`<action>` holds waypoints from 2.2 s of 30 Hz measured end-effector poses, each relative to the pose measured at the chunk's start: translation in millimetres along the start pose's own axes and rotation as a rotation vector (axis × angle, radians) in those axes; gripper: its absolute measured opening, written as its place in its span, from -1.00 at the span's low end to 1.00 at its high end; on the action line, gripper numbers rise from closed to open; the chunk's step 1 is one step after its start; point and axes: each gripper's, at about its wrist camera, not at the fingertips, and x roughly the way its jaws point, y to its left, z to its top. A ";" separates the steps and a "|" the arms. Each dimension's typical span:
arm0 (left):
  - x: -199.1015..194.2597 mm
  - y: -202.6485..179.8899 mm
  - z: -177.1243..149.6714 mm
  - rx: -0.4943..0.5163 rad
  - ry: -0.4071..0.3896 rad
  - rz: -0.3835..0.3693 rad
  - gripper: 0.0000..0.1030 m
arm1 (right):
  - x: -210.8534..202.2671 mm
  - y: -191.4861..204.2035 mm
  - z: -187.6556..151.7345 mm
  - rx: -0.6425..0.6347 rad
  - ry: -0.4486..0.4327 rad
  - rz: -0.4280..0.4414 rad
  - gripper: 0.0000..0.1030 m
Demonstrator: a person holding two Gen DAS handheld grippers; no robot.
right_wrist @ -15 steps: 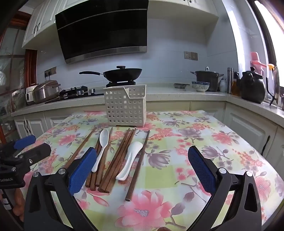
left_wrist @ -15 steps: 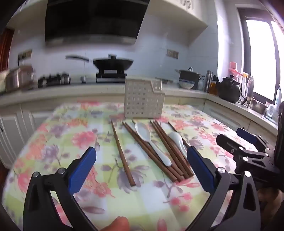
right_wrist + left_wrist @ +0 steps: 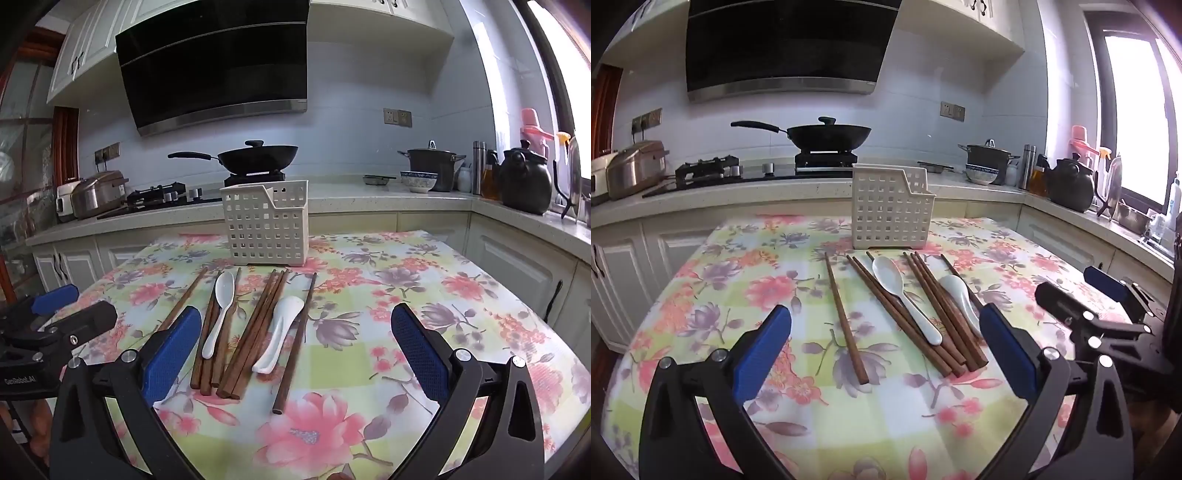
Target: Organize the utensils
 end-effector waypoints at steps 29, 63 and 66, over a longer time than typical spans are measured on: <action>-7.0 -1.7 3.7 0.001 -0.010 0.021 0.92 | -5.8 -5.4 3.6 0.052 -0.010 0.032 0.87; -7.6 1.0 5.3 -0.008 -0.013 0.029 0.92 | -6.8 -12.1 3.8 0.054 -0.006 0.025 0.87; -7.5 1.0 5.6 -0.008 -0.011 0.027 0.92 | -6.7 -11.4 3.8 0.052 -0.005 0.025 0.87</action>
